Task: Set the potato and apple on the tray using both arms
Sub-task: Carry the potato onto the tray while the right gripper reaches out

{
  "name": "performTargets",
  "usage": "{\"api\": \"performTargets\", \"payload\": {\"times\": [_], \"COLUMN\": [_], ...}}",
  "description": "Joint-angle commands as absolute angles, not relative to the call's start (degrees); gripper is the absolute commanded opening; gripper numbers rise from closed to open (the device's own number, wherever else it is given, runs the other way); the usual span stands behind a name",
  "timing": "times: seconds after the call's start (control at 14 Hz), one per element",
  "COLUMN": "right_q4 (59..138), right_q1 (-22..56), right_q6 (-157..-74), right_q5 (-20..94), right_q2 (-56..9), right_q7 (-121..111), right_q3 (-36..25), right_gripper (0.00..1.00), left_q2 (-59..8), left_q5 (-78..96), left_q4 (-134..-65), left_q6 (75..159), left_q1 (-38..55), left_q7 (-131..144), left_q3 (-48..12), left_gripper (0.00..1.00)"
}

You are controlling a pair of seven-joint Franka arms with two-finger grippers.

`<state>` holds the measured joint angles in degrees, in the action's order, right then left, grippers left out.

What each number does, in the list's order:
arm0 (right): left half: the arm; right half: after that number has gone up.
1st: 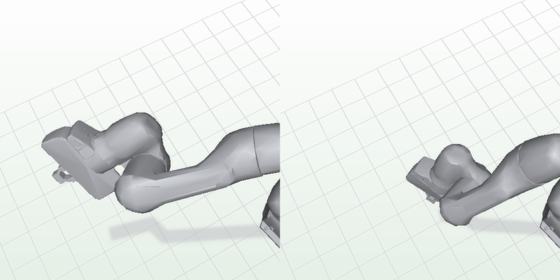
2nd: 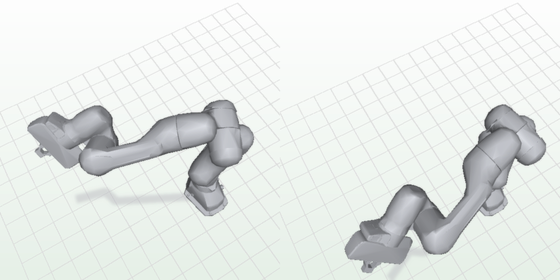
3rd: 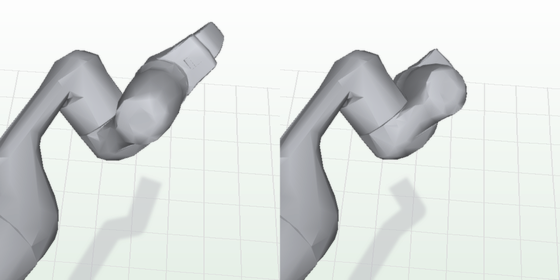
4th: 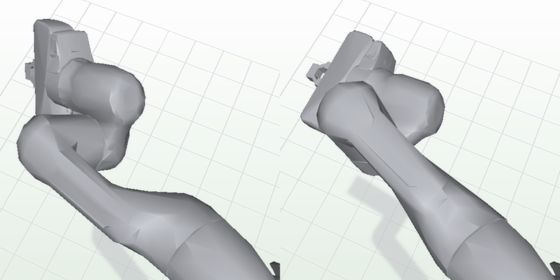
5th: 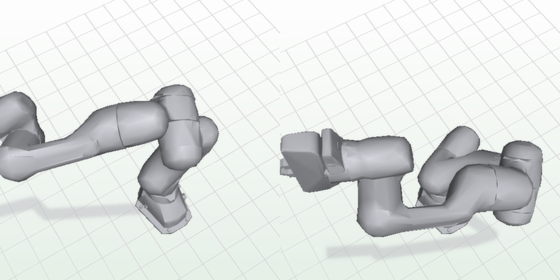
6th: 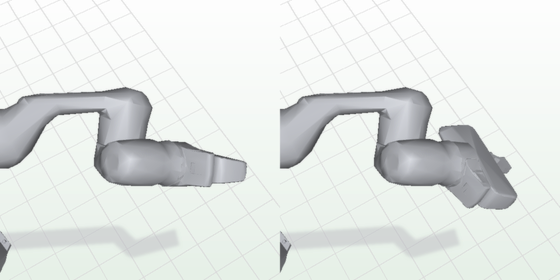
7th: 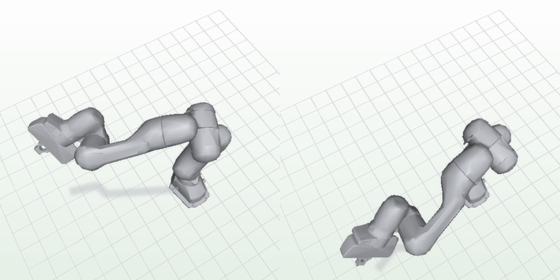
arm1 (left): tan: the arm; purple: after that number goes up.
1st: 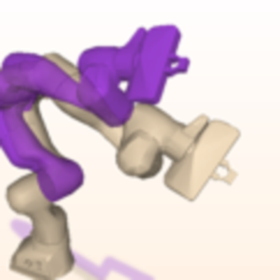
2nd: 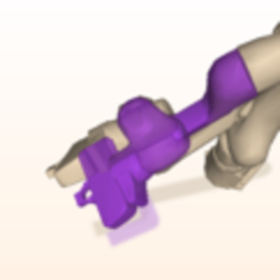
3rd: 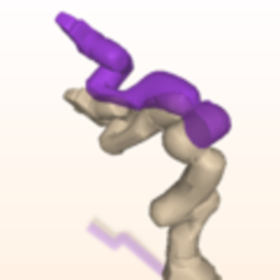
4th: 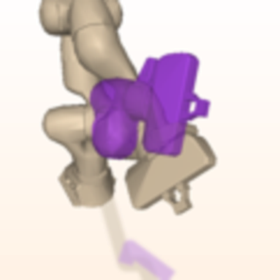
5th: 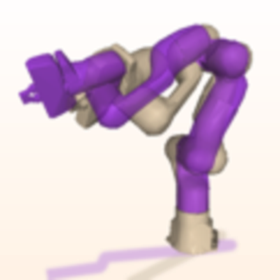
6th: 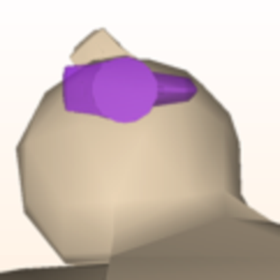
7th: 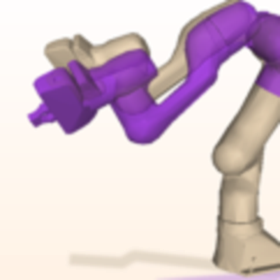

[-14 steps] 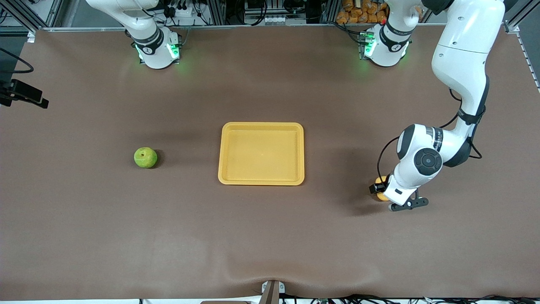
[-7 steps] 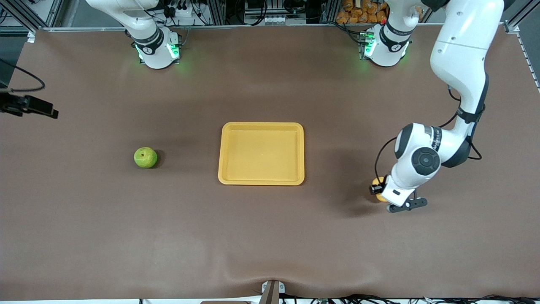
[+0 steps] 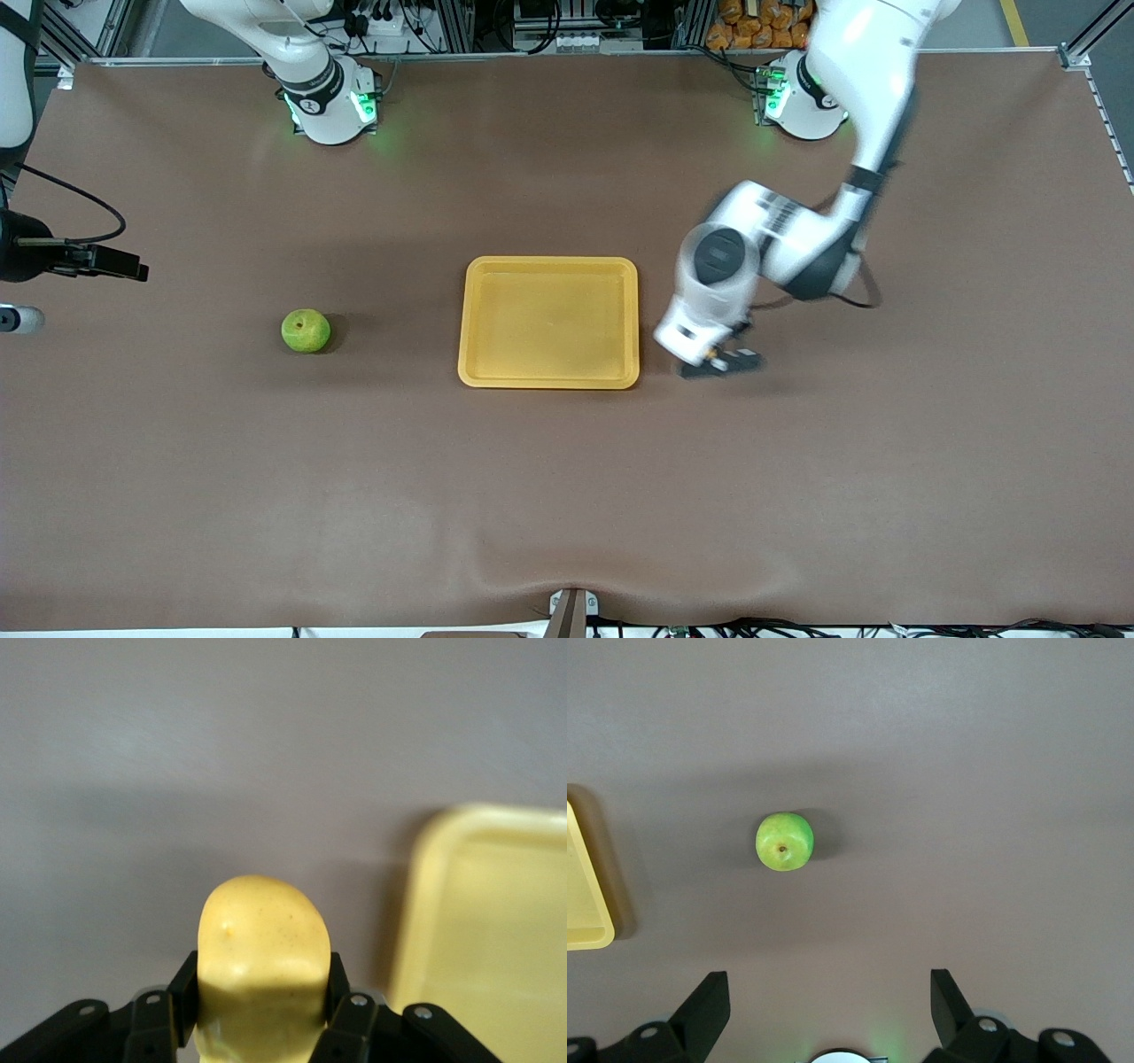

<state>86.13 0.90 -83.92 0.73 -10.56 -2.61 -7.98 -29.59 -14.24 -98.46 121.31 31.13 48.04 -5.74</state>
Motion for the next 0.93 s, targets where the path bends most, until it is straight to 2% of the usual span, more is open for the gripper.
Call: {"api": "performTargets", "payload": {"times": [0.0,0.29,0.86], "right_q4": [85.43,85.60,86.40], "right_q1": [0.53,1.49,2.46], "right_q6": [-83.94,-84.55,-88.41], "right_q5": [1.05,1.67,4.48], "right_q2": [-13.00,-16.34,-21.88], "right_q7": [-2.81,-2.46,-2.20], "right_q3": [-7.56,-7.38,-7.30], "right_gripper": [1.00,1.00,1.00], "left_q2": [-35.49,-40.25,-42.35], "left_q5": [-20.01,-24.17,-24.52], "left_q4": [-92.12,-86.41,-86.40], "left_q6": [119.18,119.18,117.17], "left_q1": [38.20,42.62,44.38], "left_q7": [58.40,64.34,63.38], "left_q3": [-4.66,-4.83,-4.75], "left_gripper": [0.00,0.00,0.00]}}
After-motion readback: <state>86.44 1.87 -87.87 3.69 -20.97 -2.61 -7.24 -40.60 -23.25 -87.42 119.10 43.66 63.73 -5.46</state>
